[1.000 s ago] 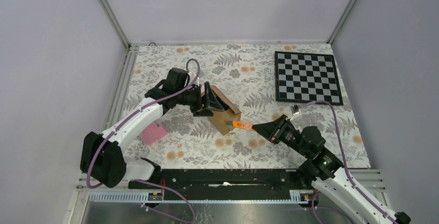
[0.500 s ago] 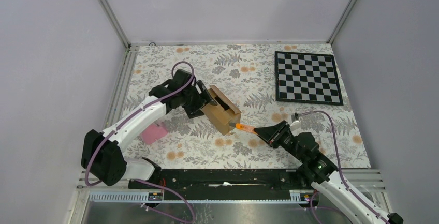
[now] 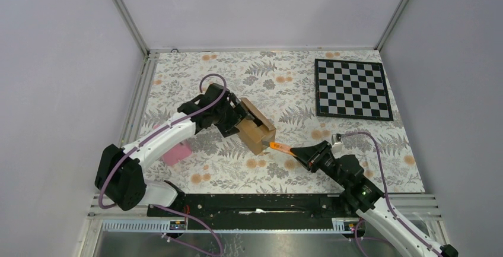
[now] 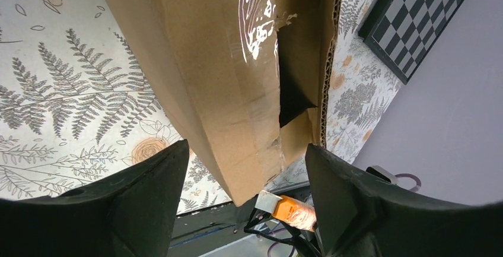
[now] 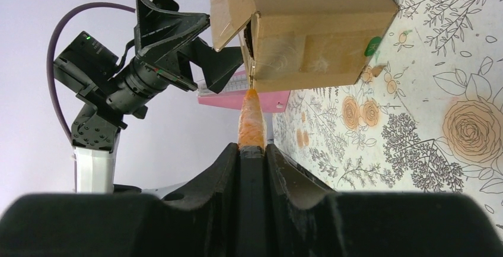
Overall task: Unpack the express box
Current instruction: Cut the express box at the center of the board.
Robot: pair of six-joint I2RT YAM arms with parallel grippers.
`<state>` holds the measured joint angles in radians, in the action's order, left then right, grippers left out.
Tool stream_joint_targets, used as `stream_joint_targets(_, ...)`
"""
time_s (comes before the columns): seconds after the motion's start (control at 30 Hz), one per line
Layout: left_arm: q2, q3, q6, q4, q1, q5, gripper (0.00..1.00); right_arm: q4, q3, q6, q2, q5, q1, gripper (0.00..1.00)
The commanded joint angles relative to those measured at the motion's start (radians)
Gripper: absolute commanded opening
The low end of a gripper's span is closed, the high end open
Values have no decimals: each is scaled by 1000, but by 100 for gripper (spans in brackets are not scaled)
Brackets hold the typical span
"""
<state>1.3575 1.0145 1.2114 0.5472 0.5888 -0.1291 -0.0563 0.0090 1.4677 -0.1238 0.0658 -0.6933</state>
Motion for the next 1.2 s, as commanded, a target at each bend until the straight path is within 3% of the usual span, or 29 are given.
stream_joint_targets(0.0,-3,-19,41,-64,13,23,74,-12,7,28,32,-7,-4,0)
stream_joint_targets(1.17,27,-47,76,-75,41,35,70,-61,3,55,-6,42,-3,0)
